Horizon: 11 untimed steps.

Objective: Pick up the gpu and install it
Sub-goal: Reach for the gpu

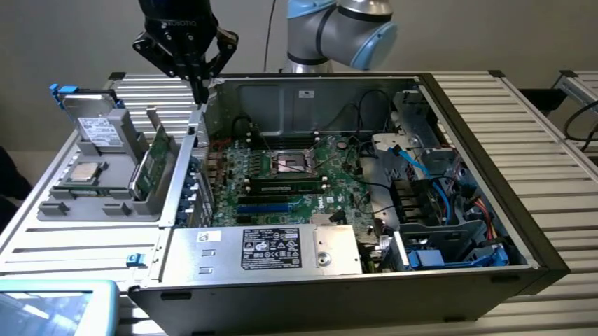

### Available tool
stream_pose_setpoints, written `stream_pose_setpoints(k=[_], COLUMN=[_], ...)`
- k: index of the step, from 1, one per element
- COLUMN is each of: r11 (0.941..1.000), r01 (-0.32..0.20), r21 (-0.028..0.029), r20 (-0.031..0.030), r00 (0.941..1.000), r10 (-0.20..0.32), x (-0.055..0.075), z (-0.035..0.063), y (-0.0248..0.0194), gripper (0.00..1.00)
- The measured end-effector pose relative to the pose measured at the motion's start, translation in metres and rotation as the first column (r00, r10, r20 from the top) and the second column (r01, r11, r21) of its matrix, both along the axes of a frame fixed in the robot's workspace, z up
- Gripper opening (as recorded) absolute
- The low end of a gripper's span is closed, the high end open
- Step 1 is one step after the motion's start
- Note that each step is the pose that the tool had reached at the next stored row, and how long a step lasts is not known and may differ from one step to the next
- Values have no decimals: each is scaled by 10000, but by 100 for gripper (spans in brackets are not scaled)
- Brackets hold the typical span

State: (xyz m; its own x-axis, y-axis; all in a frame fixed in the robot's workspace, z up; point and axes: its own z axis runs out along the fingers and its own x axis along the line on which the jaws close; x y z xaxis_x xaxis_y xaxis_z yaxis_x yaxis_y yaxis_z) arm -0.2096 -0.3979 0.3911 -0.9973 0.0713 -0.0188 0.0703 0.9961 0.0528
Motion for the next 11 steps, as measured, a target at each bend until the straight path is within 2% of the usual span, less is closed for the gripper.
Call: stream_pose_setpoints(k=[11], r11=[9999], r01=[-1], r21=[105], r20=[0], r00=[10000], r10=[1], x=[-501], z=[-55], y=[11], gripper=[12])
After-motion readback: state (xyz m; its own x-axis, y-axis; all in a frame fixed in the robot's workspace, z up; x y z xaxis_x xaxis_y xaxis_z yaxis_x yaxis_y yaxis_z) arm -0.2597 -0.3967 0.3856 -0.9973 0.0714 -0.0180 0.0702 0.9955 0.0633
